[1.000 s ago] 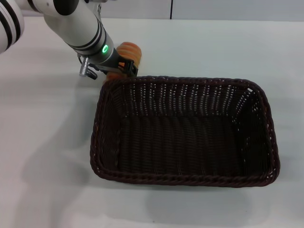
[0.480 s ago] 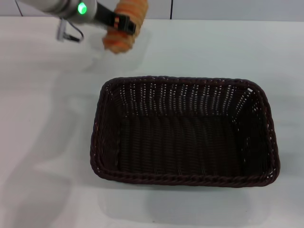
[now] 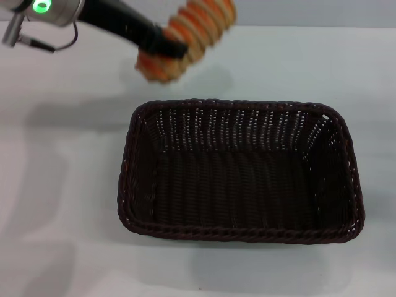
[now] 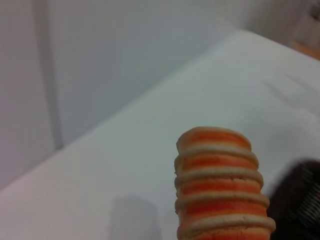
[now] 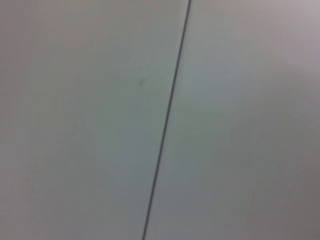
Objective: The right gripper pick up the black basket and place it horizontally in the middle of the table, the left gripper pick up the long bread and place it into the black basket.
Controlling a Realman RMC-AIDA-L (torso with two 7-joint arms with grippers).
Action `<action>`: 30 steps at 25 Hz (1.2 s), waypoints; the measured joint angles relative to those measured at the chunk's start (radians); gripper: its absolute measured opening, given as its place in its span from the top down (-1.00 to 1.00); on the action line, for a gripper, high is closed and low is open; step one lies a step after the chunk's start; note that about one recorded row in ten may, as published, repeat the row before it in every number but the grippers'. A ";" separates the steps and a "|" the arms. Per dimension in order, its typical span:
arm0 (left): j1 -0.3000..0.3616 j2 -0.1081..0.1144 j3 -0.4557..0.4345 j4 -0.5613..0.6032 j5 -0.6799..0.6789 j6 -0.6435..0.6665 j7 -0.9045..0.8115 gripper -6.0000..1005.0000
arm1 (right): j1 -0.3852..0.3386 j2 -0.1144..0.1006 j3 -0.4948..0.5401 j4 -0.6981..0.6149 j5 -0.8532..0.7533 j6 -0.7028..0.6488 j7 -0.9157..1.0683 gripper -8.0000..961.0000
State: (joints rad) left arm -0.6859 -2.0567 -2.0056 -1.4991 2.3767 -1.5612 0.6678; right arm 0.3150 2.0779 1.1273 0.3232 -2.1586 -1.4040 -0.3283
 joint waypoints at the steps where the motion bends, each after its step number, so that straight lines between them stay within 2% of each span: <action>1: 0.000 0.000 0.000 0.000 0.000 0.000 0.000 -0.01 | 0.000 0.000 0.000 0.000 0.000 0.000 0.000 -0.48; 2: 0.011 -0.001 0.019 -0.039 -0.027 -0.083 0.063 0.01 | 0.003 -0.001 0.008 -0.004 0.000 0.000 0.000 -0.48; 6: 0.014 -0.002 0.035 -0.046 -0.037 -0.106 0.081 0.06 | 0.021 -0.002 0.035 -0.023 0.000 0.000 -0.001 -0.48; 7: 0.015 -0.003 0.058 -0.052 -0.046 -0.124 0.100 0.07 | 0.024 -0.002 0.039 -0.026 0.000 0.000 -0.001 -0.48; 8: 0.017 -0.003 0.147 -0.051 -0.059 -0.155 0.136 0.09 | 0.027 -0.002 0.042 -0.028 0.000 0.001 -0.002 -0.48; 13: 0.017 -0.006 0.263 -0.048 -0.062 -0.164 0.150 0.17 | 0.030 0.000 0.053 -0.029 0.000 0.002 -0.010 -0.48; 22: 0.023 -0.008 0.289 -0.044 -0.113 -0.154 0.181 0.19 | 0.030 0.001 0.057 -0.028 0.000 0.001 -0.012 -0.48; 25: 0.030 -0.009 0.294 -0.052 -0.103 -0.120 0.182 -0.20 | 0.030 0.001 0.057 -0.028 0.000 -0.001 -0.012 -0.48; 27: 0.036 -0.008 0.291 -0.061 -0.098 -0.097 0.181 -0.38 | 0.030 0.002 0.057 -0.028 0.000 -0.001 -0.012 -0.48; 28: 0.064 -0.006 0.285 -0.087 -0.085 -0.007 0.170 -0.48 | 0.030 0.002 0.057 -0.028 0.000 0.001 -0.012 -0.48; 29: 0.064 -0.006 0.285 -0.087 -0.085 -0.007 0.170 -0.57 | 0.030 0.002 0.057 -0.028 0.000 0.001 -0.012 -0.48; 30: 0.109 -0.006 0.279 -0.113 -0.049 0.134 0.141 -0.66 | 0.030 0.002 0.057 -0.028 0.000 0.001 -0.012 -0.48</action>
State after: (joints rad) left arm -0.5768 -2.0627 -1.7265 -1.6124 2.3273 -1.4274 0.8086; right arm 0.3452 2.0800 1.1839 0.2947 -2.1584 -1.4032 -0.3407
